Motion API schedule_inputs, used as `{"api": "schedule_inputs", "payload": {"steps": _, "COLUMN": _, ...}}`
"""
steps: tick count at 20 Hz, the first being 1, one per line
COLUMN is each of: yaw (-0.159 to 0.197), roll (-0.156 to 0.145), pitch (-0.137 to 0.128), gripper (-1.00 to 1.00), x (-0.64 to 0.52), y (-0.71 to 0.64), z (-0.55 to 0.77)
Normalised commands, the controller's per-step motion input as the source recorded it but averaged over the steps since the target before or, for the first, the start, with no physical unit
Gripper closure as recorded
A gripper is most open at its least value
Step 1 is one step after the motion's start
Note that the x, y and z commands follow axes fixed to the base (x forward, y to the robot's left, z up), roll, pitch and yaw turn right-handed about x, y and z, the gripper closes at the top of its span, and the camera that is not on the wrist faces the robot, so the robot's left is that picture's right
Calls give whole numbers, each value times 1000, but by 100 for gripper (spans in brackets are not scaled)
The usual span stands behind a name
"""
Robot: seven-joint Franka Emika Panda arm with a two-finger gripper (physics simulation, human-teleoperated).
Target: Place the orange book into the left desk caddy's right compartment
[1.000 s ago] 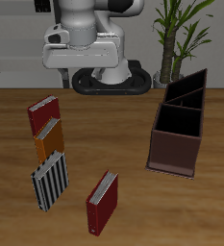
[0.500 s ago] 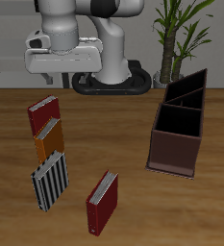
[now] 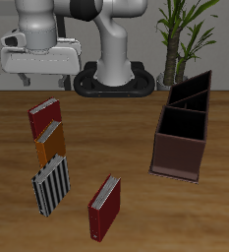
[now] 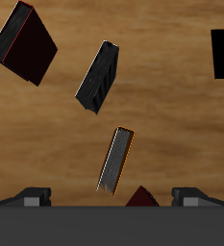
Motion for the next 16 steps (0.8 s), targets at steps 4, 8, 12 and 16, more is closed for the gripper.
{"api": "schedule_inputs", "payload": {"steps": 4, "yaw": -10, "roll": -47, "pitch": -9, "gripper": -100, "x": 44, "y": -343, "z": -99}}
{"api": "schedule_inputs", "payload": {"steps": 8, "yaw": -36, "roll": -39, "pitch": -19, "gripper": -100, "x": 24, "y": -269, "z": -243}}
{"api": "schedule_inputs", "payload": {"steps": 12, "yaw": 9, "roll": -7, "pitch": -16, "gripper": -100, "x": 13, "y": 68, "z": -237}}
{"api": "schedule_inputs", "payload": {"steps": 16, "yaw": -23, "roll": 6, "pitch": -34, "gripper": -100, "x": 5, "y": 92, "z": -210}}
